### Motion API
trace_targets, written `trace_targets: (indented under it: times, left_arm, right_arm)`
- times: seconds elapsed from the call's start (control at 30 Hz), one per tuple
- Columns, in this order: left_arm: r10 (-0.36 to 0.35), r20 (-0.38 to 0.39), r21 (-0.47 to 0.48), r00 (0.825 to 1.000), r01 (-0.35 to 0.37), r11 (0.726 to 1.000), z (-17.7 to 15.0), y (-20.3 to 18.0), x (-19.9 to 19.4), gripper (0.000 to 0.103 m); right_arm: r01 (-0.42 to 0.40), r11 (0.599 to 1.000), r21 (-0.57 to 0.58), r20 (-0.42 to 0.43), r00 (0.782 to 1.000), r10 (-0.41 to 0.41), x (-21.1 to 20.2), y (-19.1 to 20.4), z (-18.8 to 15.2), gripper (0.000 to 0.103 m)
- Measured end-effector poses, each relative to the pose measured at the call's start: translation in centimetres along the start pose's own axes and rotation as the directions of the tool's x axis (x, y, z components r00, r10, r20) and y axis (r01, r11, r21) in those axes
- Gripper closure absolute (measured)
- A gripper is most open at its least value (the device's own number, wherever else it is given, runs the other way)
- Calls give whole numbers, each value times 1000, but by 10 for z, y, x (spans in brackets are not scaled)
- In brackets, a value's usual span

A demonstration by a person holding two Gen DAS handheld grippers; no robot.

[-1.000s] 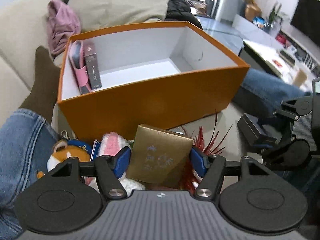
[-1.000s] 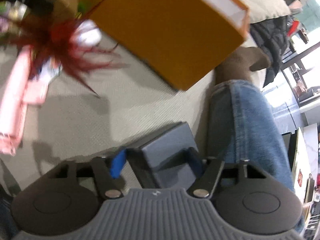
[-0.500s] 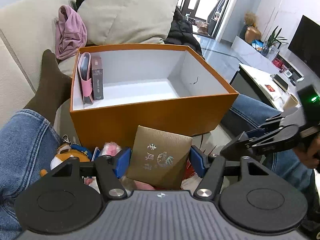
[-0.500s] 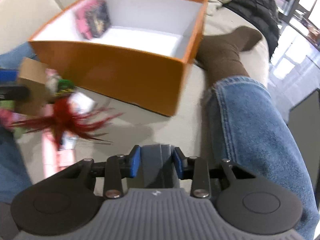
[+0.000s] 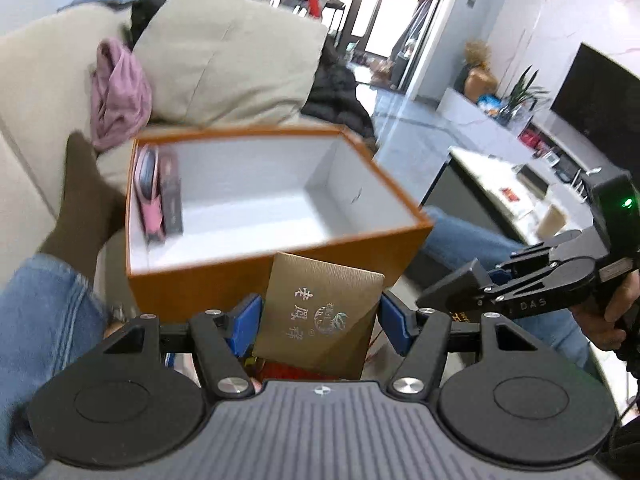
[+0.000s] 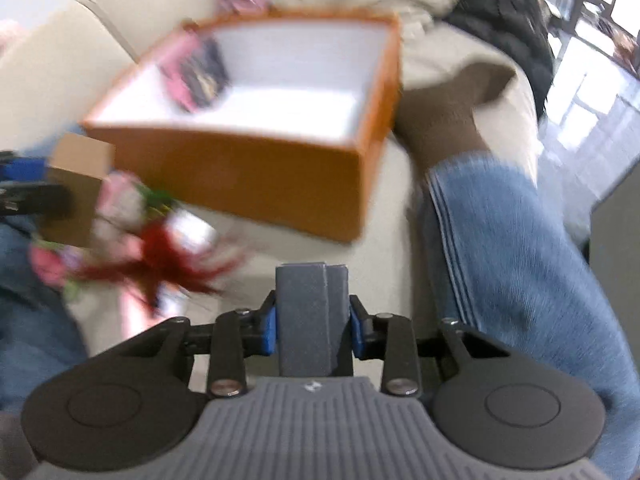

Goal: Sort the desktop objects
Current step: 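Grasp the gold gift box with the left gripper while the right grasps the grey box, then lower the grey box into the shoebox and open right while left lowers the gold box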

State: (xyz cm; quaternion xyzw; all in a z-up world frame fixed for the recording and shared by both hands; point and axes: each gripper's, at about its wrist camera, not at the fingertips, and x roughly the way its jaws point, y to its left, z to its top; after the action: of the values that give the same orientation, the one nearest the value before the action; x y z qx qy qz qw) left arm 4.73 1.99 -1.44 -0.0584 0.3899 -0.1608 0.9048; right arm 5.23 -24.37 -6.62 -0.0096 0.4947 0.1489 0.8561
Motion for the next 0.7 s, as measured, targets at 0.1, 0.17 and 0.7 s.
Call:
trace_targets:
  times: [0.1,0.17,0.7]
  left_arm:
    - [-12,41,4,999,12,1000,16,-2,-9,29]
    - [-9,64,-3,998,9,1000,28,1,-12,29]
    - [80,18,25,997,-81,996,74,45,46,29]
  right_arm:
    - [-57,998,-10,94,994,58,-29,9,22,67]
    - [-93,995,-18,151,984,95,-45,13,40,67]
    - [-105,988,112,95,991,95,59,40,154,67]
